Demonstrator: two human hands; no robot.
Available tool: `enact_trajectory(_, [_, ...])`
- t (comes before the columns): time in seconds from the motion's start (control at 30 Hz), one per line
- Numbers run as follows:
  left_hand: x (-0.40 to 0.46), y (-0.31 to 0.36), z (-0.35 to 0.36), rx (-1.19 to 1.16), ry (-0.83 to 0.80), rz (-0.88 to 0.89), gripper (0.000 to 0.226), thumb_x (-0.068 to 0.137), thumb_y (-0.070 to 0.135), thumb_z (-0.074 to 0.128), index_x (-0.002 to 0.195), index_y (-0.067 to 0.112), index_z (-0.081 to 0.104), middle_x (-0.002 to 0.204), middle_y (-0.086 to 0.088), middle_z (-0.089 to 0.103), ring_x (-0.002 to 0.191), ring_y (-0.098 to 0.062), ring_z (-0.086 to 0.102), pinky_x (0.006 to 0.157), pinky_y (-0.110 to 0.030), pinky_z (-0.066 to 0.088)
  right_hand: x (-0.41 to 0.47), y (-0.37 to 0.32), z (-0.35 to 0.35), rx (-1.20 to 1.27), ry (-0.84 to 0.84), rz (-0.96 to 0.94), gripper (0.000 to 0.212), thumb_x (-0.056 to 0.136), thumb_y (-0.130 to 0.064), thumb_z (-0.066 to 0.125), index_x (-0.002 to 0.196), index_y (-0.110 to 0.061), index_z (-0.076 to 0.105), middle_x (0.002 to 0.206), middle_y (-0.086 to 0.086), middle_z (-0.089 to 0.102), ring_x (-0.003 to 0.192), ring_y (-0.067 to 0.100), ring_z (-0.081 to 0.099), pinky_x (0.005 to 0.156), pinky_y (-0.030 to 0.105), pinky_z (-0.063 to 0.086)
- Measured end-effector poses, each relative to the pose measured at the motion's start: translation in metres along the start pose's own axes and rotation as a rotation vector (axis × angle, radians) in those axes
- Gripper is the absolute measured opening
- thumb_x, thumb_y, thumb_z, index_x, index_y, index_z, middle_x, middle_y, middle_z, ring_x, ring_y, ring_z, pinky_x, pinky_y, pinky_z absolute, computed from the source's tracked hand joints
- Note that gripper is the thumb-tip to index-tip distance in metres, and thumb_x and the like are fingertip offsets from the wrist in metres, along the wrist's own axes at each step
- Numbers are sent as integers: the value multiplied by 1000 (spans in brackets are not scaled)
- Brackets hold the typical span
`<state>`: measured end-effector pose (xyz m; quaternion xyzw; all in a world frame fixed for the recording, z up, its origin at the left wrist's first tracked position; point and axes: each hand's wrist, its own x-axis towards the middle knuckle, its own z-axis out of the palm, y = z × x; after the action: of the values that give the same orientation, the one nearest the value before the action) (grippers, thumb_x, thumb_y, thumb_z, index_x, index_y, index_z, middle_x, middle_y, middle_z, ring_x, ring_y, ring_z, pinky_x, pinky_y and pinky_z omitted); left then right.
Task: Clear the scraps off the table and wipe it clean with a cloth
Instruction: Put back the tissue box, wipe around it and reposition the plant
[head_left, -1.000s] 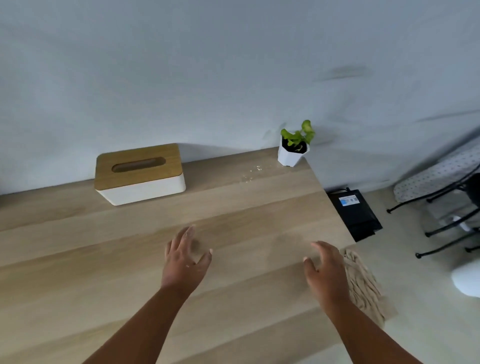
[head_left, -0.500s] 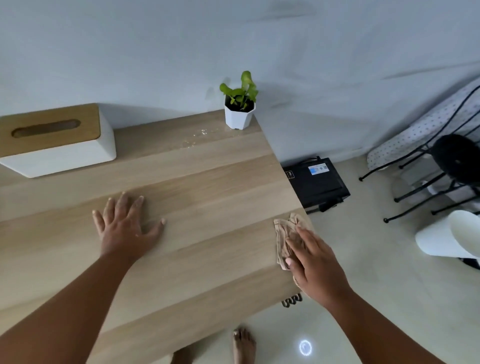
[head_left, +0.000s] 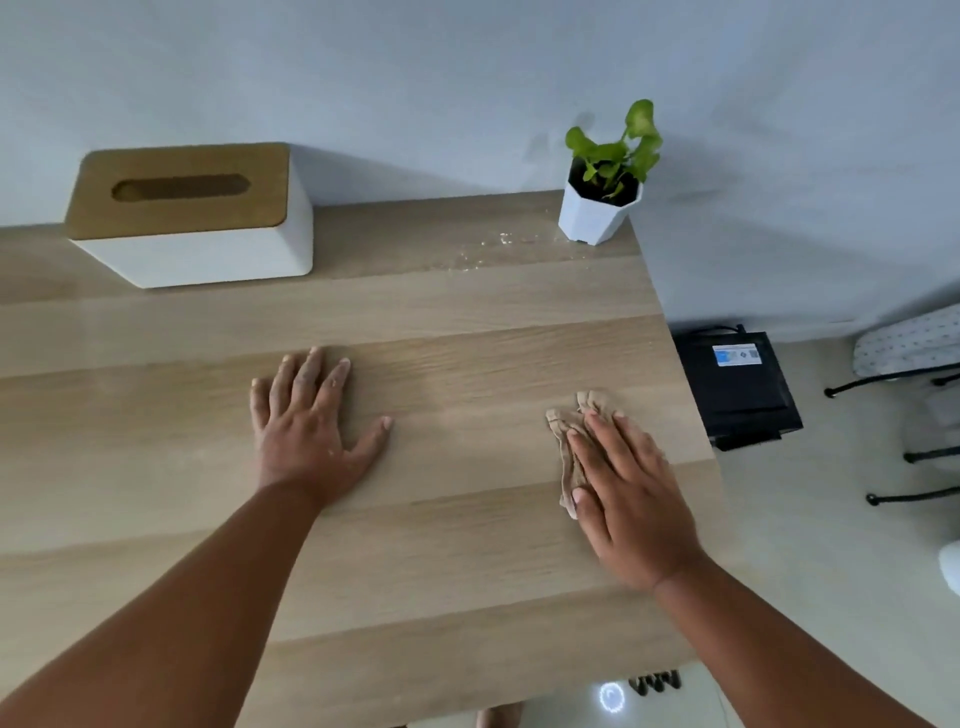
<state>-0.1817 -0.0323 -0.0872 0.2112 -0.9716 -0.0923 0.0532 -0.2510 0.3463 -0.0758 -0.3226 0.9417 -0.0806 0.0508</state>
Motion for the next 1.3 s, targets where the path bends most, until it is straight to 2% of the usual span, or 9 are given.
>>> enact_trajectory(0.3, [2,-6,6,19,14,17,89,81,82,44,151,28,42,165,-3,29,157,-25,14,123,-58,14,142,-24,-4,-4,-13,116,75,93,-37,43,161,-12,23,171,9,15,158,33,14,125,52,20])
enact_trajectory(0.4, [2,-6,6,34,6,23,90,81,82,43,152,27,41,166,-4,27,157,-26,13,122,-60,15,188,-29,-8,-5,-42,184,78,90,-45,28,162,-15,20,172,9,10,157,33,13,125,53,20])
enact_trajectory(0.57, [2,-7,6,34,1,38,92,81,80,47,153,24,42,166,-6,27,157,-27,12,122,-62,14,260,-36,-11,-1,-12,241,75,89,-45,25,158,-15,28,171,10,15,155,36,17,124,53,21])
enact_trajectory(0.77, [3,-7,6,35,-12,42,93,80,80,49,153,23,41,166,-7,26,157,-28,11,121,-64,14,321,-57,-8,8,4,264,71,99,-55,29,156,-14,32,170,11,14,156,38,13,126,54,15])
enact_trajectory(0.9, [4,-8,6,43,-26,40,93,80,81,46,154,23,40,167,-6,26,157,-27,10,121,-63,14,327,-74,-5,5,8,146,60,100,-39,36,156,-15,36,171,10,16,156,37,13,126,53,14])
enact_trajectory(1.03, [4,-7,4,41,-41,36,93,81,81,45,154,24,40,167,-5,26,157,-27,10,122,-62,14,291,-78,-3,42,-34,-70,57,101,-33,41,156,-16,39,171,3,16,158,31,12,128,49,11])
enact_trajectory(1.13, [4,-7,3,40,-45,31,93,81,82,44,153,24,41,167,-5,26,158,-26,10,122,-62,14,246,-65,-4,39,-38,-181,56,99,-30,43,153,-14,46,168,3,26,156,30,21,124,51,24])
enact_trajectory(1.2, [4,-7,2,38,-49,31,93,81,83,44,153,24,41,167,-5,25,158,-26,9,122,-62,13,223,-48,-6,53,-21,-142,58,98,-32,36,152,-13,46,168,2,27,155,29,25,122,52,27])
enact_trajectory(1.3, [4,-7,3,29,-51,30,93,80,82,46,153,24,41,167,-5,25,158,-26,8,122,-63,14,219,-36,-7,66,-4,63,66,98,-38,25,158,-14,34,172,1,13,158,27,14,126,51,20])
